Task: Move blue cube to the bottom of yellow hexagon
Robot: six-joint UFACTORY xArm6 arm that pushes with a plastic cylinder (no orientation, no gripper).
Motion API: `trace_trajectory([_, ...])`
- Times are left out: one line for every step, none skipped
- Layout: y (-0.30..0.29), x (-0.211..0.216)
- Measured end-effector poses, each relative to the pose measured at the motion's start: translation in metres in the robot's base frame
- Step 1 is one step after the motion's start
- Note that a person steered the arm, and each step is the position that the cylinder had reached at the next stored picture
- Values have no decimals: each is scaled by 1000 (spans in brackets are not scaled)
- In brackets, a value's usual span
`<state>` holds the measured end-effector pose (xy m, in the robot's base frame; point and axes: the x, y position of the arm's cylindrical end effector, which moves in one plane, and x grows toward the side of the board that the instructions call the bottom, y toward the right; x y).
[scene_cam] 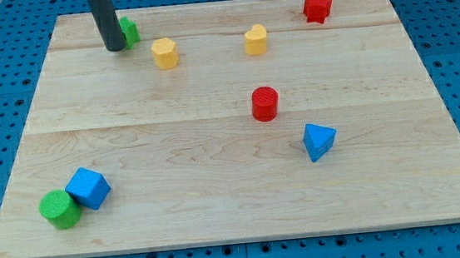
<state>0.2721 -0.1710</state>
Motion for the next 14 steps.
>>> trace_trajectory([0, -10])
trace_trajectory([-11, 2])
trace_trajectory([-33, 72])
trace_trajectory([42, 167])
trace_trajectory([90, 256])
trace_trajectory([69, 344])
trace_trajectory([6, 329])
trace_trajectory([-31, 301])
trace_trajectory([-28, 285])
trace_trajectory([-13, 285])
trace_trajectory([-8, 260])
trace_trajectory([2, 228])
trace_trajectory([22, 203])
trace_trajectory([25, 176])
